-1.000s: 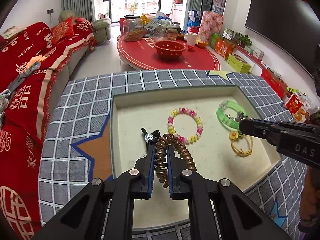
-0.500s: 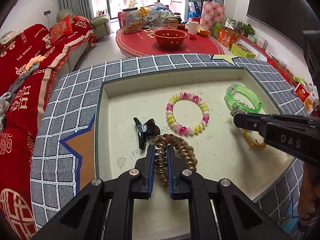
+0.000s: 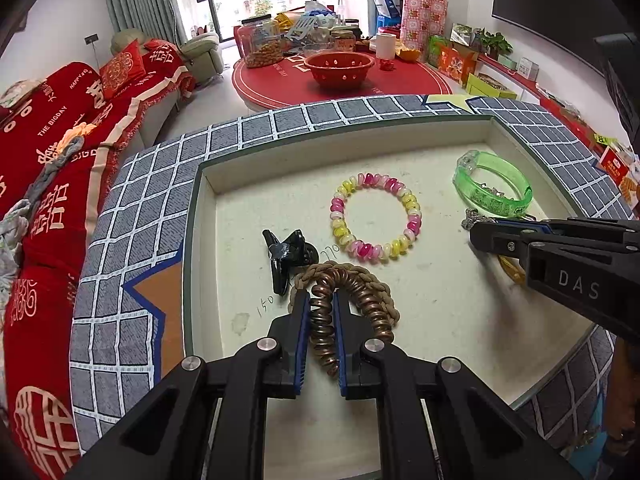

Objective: Organize jewelry
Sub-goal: 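Open the right tool to drop the charm while the left lowers and releases the hair tie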

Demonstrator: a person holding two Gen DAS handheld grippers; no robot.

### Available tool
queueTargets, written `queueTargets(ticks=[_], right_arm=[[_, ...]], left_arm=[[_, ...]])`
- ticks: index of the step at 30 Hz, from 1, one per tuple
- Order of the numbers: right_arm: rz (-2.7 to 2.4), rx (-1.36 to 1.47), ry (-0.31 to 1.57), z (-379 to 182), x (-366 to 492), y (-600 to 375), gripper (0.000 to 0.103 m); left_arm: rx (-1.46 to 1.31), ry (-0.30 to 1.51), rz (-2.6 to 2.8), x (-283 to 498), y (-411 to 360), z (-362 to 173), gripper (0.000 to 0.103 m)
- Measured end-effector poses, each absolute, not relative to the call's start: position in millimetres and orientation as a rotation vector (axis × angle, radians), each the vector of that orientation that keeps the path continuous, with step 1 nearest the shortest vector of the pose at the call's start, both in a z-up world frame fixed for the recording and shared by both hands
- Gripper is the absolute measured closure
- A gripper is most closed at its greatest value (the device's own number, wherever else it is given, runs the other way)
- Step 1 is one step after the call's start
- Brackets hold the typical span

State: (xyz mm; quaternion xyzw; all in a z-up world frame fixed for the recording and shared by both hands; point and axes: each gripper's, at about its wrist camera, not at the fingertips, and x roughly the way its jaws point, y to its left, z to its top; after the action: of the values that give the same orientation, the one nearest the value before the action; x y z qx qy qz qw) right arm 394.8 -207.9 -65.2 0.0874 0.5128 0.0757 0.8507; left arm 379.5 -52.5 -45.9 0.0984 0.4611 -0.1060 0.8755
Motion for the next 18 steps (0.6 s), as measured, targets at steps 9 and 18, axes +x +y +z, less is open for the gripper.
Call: queueTargets(ticks=[9, 18], right_arm=[[0.194, 0.298, 1.087, -65.2, 392.9, -217.2, 0.07], [0.234, 0.388, 1.016, -45.5, 376.8, -222.5, 0.037]], left_arm=[[0.199, 0.965, -0.206, 379.6, -49.6, -44.0, 0.078], [0.181, 0.932, -0.192, 376.0, -44.7, -37.2, 0.078]])
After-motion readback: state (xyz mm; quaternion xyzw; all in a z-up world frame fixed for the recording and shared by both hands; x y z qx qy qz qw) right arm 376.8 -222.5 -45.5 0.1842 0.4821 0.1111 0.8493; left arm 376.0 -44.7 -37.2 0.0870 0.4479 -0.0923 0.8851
